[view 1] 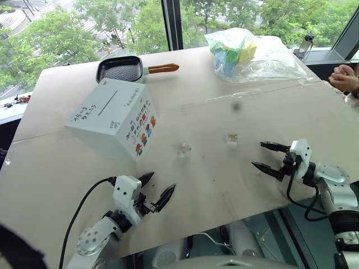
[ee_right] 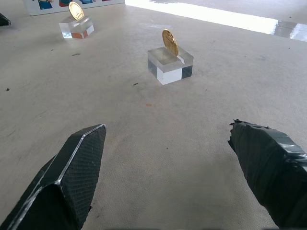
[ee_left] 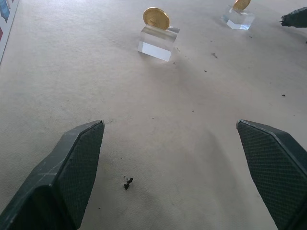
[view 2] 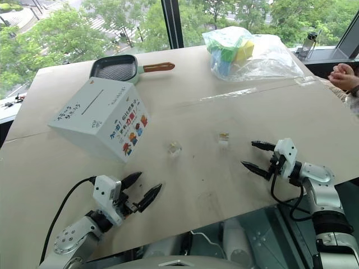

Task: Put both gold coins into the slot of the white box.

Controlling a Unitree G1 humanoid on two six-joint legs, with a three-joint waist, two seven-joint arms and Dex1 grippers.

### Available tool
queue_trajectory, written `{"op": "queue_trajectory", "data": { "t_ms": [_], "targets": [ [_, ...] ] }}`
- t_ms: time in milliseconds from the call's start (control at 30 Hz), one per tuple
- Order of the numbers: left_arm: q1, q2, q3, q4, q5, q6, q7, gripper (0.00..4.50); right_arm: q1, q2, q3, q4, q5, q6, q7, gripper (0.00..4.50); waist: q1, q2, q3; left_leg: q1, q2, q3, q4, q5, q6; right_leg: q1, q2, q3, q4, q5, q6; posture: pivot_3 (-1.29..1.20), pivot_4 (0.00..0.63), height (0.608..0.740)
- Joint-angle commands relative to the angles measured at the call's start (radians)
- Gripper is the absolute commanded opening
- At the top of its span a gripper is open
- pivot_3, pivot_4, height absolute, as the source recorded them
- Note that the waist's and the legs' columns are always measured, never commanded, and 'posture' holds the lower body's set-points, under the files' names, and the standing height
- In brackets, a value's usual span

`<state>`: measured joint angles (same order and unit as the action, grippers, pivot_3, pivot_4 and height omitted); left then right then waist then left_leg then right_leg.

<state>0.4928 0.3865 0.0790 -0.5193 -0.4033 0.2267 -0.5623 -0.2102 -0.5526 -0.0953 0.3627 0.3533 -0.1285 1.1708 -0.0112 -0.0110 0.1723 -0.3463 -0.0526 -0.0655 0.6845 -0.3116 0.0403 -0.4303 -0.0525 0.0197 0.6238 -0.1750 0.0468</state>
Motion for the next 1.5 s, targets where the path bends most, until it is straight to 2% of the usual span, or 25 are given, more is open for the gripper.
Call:
{"op": "queue_trajectory", "data": {
  "t_ms": [33, 500, 700, 833, 1067, 1133, 1200, 1400, 1433, 1500],
  "targets": [
    [0.000, 0.011, 0.026, -0.013, -0.011, -0.023, -0.014, 4.50, -0.003, -0.003, -0.021, -0.015, 0.019, -0.019, 0.007, 4.47, 0.000, 0.000, 0.000, 0.000, 0.000, 0.000, 0.000, 0.000, 0.000, 0.000, 0.000, 0.000, 0.000, 0.000, 0.000, 0.00, 0.150, 0.721],
    [-0.020, 0.026, 0.045, -0.013, -0.017, -0.034, -0.055, 4.50, -0.015, 0.005, -0.014, -0.014, 0.009, -0.032, -0.008, 4.47, 0.000, -0.001, 0.001, 0.000, 0.000, 0.000, 0.000, 0.000, 0.000, 0.000, 0.000, 0.000, -0.001, 0.000, 0.000, 0.00, 0.150, 0.721],
    [-0.070, 0.161, 0.003, -0.058, 0.101, -0.085, -0.131, 4.50, -0.090, 0.037, 0.022, -0.024, -0.055, -0.040, -0.092, 4.47, -0.001, -0.001, 0.002, 0.000, 0.000, 0.000, -0.001, 0.000, 0.000, 0.000, 0.000, 0.000, -0.001, -0.001, -0.002, 0.00, 0.150, 0.721],
    [-0.127, 0.216, 0.003, -0.146, 0.022, -0.003, -0.160, 4.50, -0.159, 0.059, 0.049, -0.037, -0.068, 0.029, -0.133, 4.47, -0.002, -0.001, 0.002, 0.000, 0.000, 0.000, 0.000, 0.000, 0.000, -0.001, 0.000, 0.000, -0.001, 0.000, -0.002, 0.00, 0.150, 0.721],
    [-0.171, 0.256, 0.020, -0.240, -0.087, 0.123, -0.157, 4.50, -0.234, 0.077, 0.094, -0.031, -0.083, 0.130, -0.165, 4.47, -0.001, -0.001, 0.002, -0.003, 0.000, 0.000, -0.002, 0.000, 0.000, -0.003, 0.000, 0.000, -0.002, 0.003, -0.003, 0.00, 0.150, 0.721],
    [-0.170, 0.262, 0.025, -0.243, -0.084, 0.127, -0.154, 4.50, -0.243, 0.083, 0.111, -0.033, -0.091, 0.130, -0.156, 3.97, -0.001, -0.001, 0.002, -0.003, 0.000, -0.001, -0.003, 0.000, 0.000, -0.003, 0.000, 0.000, -0.002, 0.003, -0.003, 0.00, 0.150, 0.721],
    [-0.169, 0.263, 0.029, -0.239, -0.080, 0.125, -0.149, 4.50, -0.247, 0.088, 0.124, -0.042, -0.093, 0.138, -0.150, 3.24, -0.003, 0.000, 0.002, -0.003, 0.000, 0.000, -0.003, 0.000, 0.000, -0.003, 0.000, 0.000, -0.003, 0.003, -0.003, 0.00, 0.150, 0.721],
    [-0.155, 0.254, 0.038, -0.229, -0.074, 0.118, -0.141, 4.50, -0.266, 0.105, 0.146, -0.048, -0.097, 0.153, -0.147, 0.28, -0.002, 0.000, 0.002, -0.003, 0.000, 0.000, -0.003, 0.000, 0.000, -0.003, 0.000, 0.000, -0.003, 0.003, -0.003, 0.00, 0.150, 0.721],
    [-0.153, 0.251, 0.040, -0.227, -0.075, 0.117, -0.139, 4.50, -0.267, 0.105, 0.147, -0.047, -0.098, 0.154, -0.148, 0.02, -0.002, 0.000, 0.002, -0.003, 0.000, 0.000, -0.003, 0.000, 0.000, -0.003, 0.000, -0.001, -0.003, 0.003, -0.003, 0.00, 0.150, 0.721],
    [-0.148, 0.245, 0.045, -0.221, -0.074, 0.113, -0.138, 4.50, -0.268, 0.105, 0.150, -0.046, -0.100, 0.152, -0.148, 0.02, -0.002, 0.000, 0.002, -0.003, 0.000, -0.001, -0.003, 0.000, 0.000, -0.003, 0.000, -0.001, -0.003, 0.003, -0.003, 0.00, 0.150, 0.721]
  ]
}}
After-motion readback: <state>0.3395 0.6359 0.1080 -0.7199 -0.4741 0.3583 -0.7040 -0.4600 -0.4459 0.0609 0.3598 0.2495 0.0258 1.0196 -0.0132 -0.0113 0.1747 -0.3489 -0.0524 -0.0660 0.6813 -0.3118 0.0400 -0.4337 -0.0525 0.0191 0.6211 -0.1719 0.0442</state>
